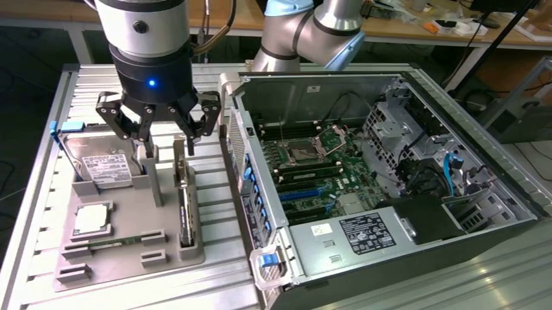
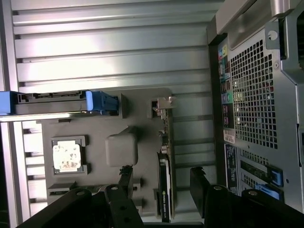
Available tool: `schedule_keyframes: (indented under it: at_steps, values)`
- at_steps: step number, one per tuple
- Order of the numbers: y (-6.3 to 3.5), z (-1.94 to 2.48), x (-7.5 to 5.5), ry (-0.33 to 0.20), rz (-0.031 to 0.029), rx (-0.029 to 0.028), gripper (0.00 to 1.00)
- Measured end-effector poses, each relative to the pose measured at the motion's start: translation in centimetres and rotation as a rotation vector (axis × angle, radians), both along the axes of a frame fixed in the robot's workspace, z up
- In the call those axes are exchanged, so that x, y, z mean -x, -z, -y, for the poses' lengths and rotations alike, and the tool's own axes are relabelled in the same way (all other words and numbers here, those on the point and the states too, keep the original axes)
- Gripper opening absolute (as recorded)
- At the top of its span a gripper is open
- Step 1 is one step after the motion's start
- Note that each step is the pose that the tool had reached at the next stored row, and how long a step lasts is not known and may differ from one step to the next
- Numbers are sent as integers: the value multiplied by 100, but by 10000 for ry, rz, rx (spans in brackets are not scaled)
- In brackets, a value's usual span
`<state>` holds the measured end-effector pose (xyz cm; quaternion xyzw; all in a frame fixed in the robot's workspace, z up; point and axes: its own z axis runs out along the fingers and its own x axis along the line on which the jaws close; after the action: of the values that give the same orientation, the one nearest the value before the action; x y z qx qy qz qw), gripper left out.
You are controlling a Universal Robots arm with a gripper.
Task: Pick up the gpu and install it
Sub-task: 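Pick up the gpu and move the gpu toward the slot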
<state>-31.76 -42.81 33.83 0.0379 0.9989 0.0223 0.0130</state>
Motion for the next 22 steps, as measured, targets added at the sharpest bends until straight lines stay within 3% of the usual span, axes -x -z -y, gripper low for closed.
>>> schedule_keyframes:
  at_steps: [22]
  values:
    - [69,0,0,0,0,0,60]
